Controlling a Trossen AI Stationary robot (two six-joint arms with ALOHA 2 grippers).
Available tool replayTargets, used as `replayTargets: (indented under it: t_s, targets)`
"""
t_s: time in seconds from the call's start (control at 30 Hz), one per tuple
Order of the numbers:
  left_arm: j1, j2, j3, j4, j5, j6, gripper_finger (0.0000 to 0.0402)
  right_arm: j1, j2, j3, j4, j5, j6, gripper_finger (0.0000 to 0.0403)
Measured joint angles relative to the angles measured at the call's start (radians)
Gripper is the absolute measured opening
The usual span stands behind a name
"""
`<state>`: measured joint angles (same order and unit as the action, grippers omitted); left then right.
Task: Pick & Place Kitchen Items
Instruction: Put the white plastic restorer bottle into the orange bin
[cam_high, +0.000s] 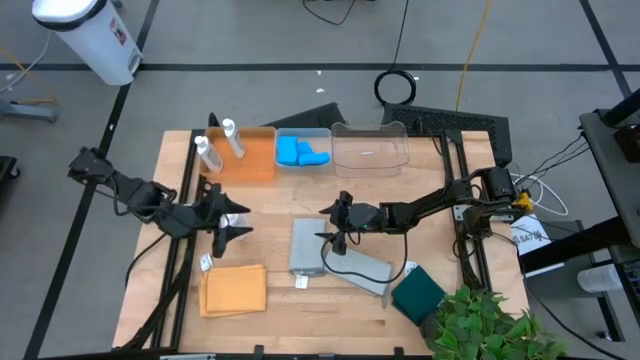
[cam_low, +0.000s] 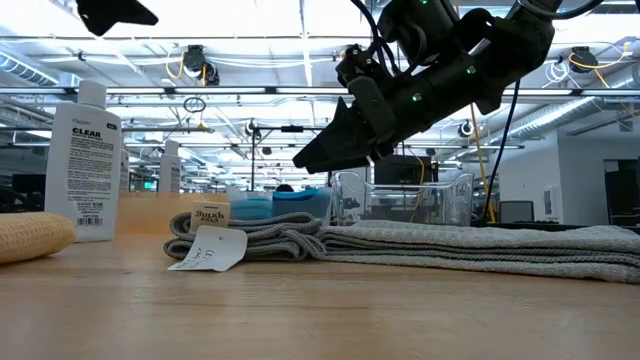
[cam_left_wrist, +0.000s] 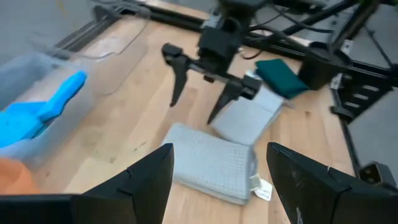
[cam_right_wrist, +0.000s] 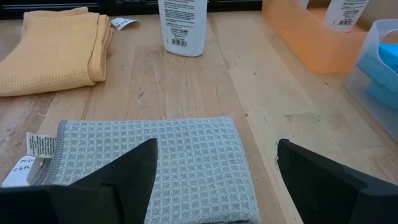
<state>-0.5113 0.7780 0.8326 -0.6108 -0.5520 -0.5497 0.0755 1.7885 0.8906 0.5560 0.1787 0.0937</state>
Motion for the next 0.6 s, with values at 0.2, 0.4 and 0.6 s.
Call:
replayTargets:
  t_s: [0.2,0.4,0.6]
  targets:
    - [-0.033,0.007,0.000,-0.069,-0.009,-0.081,0.0262,0.000,0.000,0.000,0.000,0.000,0.000,0.0295]
    - [-0.065,0.056,0.000,-0.216,-0.007,-0.317,0.0262,0.000,0.000,0.000,0.000,0.001,0.000,0.0295]
    - [-0.087,0.108,0.000,-0.323,0.002,-0.510,0.0262,0.000,0.000,0.000,0.000,0.002,0.000,0.0295]
